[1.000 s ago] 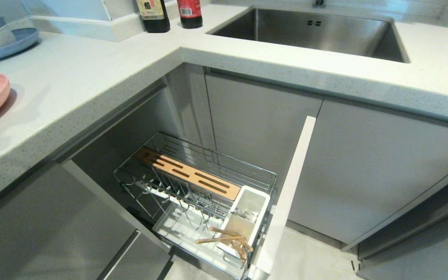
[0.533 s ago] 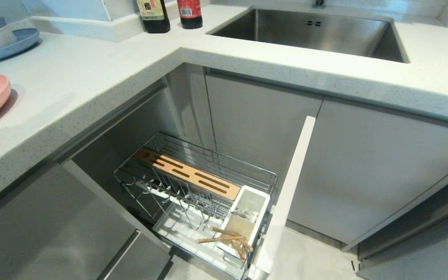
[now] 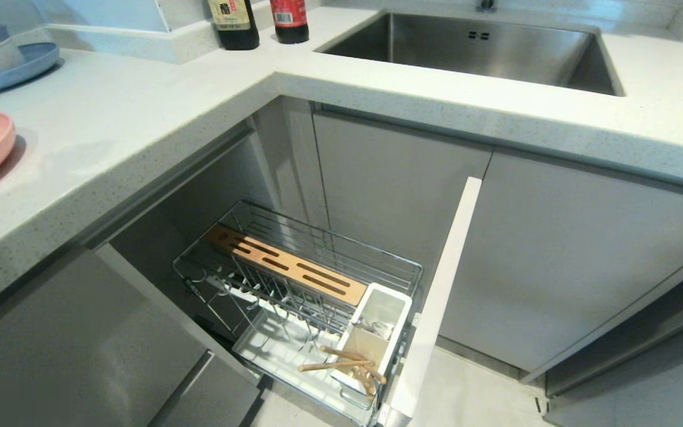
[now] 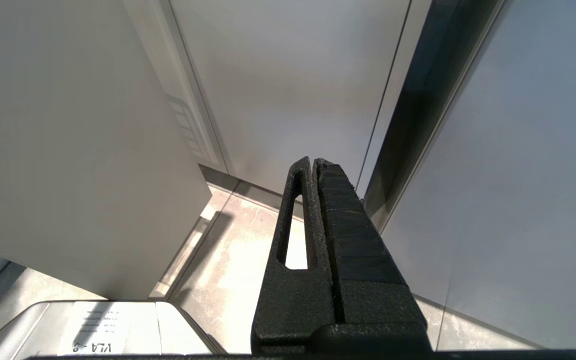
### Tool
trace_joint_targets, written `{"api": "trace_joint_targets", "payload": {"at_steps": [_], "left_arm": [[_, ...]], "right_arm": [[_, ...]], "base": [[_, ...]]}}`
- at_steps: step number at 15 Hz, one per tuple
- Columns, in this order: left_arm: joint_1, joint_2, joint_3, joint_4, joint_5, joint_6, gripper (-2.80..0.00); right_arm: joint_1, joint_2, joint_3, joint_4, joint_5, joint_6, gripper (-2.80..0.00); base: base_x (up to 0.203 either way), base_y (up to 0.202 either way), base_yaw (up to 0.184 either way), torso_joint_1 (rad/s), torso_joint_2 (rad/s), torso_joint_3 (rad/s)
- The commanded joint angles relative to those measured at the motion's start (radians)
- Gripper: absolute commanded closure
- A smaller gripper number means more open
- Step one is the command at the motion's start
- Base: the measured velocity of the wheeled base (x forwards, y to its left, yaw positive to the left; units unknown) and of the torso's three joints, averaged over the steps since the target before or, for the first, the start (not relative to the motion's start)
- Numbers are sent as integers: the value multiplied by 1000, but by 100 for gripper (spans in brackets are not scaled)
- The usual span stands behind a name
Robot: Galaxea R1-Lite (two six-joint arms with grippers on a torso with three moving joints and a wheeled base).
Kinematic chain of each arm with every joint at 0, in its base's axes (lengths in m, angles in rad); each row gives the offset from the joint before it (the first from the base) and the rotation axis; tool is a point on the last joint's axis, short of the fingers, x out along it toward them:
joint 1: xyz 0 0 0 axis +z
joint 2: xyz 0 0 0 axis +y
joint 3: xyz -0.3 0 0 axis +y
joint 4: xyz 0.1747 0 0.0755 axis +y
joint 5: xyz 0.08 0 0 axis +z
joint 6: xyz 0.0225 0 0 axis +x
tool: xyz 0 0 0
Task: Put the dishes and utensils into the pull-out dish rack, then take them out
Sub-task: Take the chopsticks out of the cupboard
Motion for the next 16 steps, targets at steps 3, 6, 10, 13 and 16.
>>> {"api": "trace_joint_targets", "payload": {"at_steps": [3, 6, 10, 13, 16], "left_arm": [[-285, 139, 121, 8, 181, 58, 0], [-443, 271, 163, 82, 265, 70, 0], [-522, 453, 31, 389, 284, 11, 0], [-539, 597, -67, 553, 281, -49, -280], [-538, 704, -113, 610, 274, -114, -280]], "right_arm": [[0, 0, 2, -1, 0, 0, 0], [0, 0, 2, 0, 0, 0, 0], [1, 0, 2, -1, 0, 0, 0], [1, 0, 2, -1, 0, 0, 0], [0, 0, 2, 1, 0, 0, 0]], "base": [[0, 0, 0, 0, 0, 0], [0, 0, 0, 0, 0, 0], [0, 0, 0, 0, 0, 0], [0, 0, 0, 0, 0, 0], [0, 0, 0, 0, 0, 0]]}}
